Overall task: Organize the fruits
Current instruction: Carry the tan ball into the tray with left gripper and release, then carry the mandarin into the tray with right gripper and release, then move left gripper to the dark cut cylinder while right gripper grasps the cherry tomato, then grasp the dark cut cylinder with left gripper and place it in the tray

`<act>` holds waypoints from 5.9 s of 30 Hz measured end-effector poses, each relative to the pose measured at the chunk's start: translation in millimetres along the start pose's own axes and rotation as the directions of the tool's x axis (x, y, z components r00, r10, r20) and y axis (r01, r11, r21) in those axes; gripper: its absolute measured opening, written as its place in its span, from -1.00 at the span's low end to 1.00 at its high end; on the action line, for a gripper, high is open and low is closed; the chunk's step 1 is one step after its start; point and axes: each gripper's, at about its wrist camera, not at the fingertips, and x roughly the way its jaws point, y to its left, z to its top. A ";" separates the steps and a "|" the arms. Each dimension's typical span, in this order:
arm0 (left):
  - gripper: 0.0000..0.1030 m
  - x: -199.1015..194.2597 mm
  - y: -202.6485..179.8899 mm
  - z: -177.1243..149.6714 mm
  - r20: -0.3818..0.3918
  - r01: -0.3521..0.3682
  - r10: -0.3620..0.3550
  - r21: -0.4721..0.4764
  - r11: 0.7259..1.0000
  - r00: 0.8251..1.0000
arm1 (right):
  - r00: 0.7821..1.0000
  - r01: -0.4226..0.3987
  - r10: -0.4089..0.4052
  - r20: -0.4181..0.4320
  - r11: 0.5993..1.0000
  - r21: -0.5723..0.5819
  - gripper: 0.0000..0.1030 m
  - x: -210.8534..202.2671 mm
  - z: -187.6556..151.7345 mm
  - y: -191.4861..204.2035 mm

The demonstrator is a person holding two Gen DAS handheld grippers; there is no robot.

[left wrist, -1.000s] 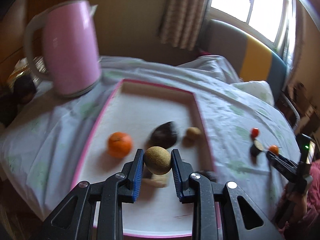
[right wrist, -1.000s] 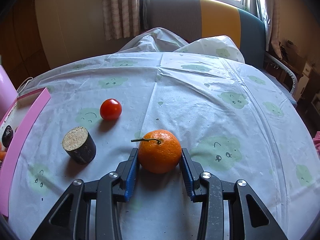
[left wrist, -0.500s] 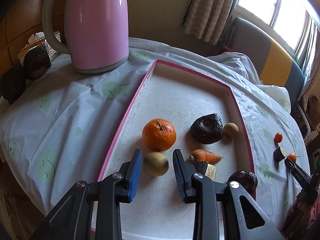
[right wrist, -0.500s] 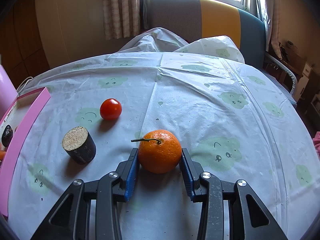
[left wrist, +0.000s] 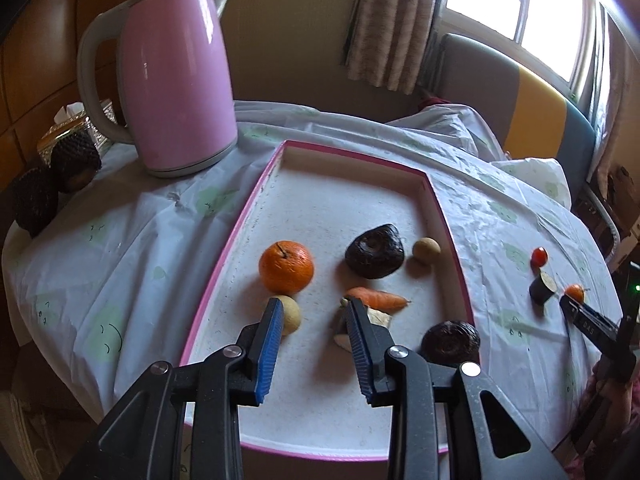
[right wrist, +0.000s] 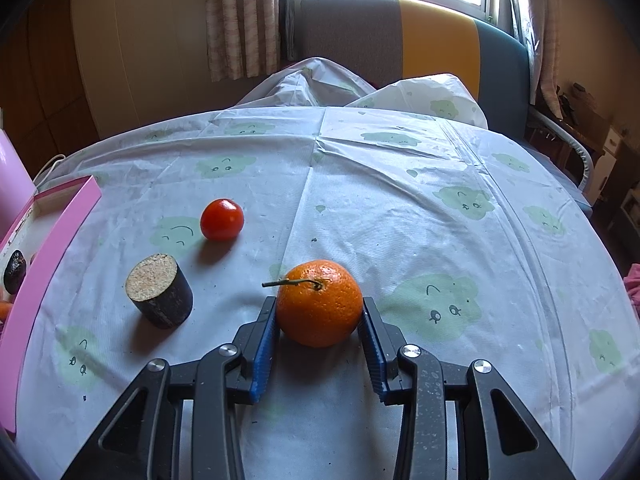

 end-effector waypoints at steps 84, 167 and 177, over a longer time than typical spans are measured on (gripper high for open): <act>-0.36 -8.6 -79.4 -11.0 -0.049 0.161 -0.154 0.191 0.968 0.987 | 0.990 -0.142 0.142 0.018 0.988 0.067 0.24 -31.6 12.6 25.1; -0.30 53.1 -47.9 68.0 -0.021 0.057 -0.055 0.089 0.994 0.998 | 0.999 0.025 -0.024 -0.027 1.000 0.016 -0.40 19.7 21.2 -26.1; -0.29 92.0 -5.1 61.7 -0.086 -0.012 0.013 0.007 1.000 0.996 | 0.998 0.059 -0.060 -0.027 0.998 -0.016 -0.42 19.5 21.4 -20.7</act>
